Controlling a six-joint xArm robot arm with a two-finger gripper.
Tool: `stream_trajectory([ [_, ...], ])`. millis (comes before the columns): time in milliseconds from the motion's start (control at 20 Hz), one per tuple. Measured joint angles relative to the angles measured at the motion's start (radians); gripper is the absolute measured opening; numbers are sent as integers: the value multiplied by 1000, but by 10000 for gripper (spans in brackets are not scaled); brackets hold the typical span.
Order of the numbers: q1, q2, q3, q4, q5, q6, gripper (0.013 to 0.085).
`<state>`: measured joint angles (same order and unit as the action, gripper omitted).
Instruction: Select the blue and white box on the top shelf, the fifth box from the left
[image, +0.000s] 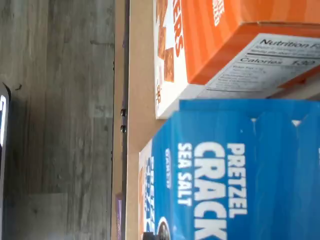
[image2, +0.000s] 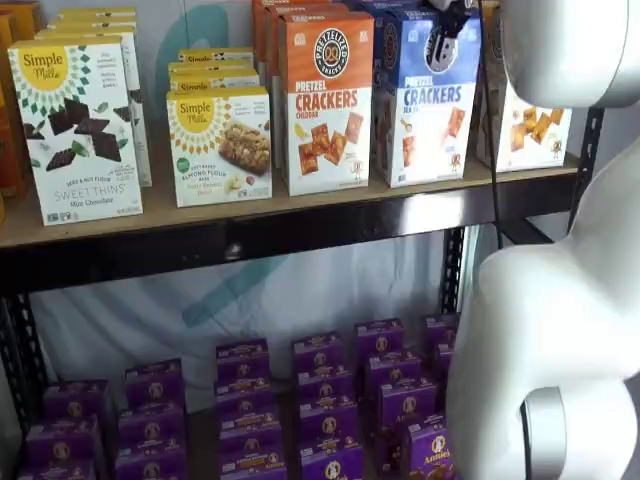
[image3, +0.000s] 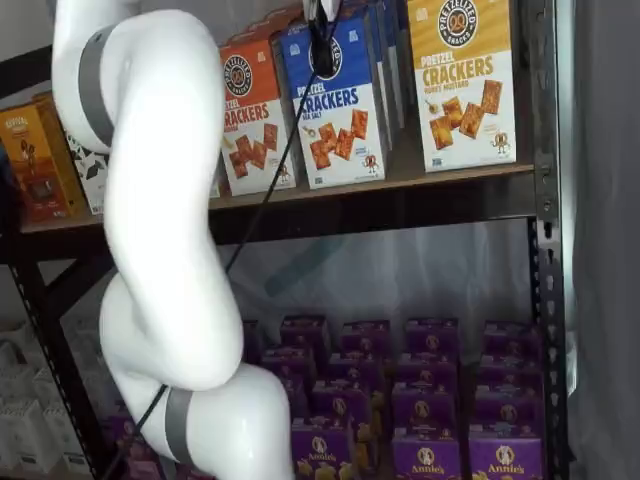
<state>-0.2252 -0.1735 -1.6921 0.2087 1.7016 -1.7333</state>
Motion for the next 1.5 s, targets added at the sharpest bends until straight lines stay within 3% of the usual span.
stream_trajectory([
  [250,-3,-6,9,2,-4,-2,690],
  [450,-7,-10,13,6,-6,-6,570],
  [1100,-61,-64,-3,48,95,-28,570],
  [1500,-101,-195,87,26,180,-67,570],
])
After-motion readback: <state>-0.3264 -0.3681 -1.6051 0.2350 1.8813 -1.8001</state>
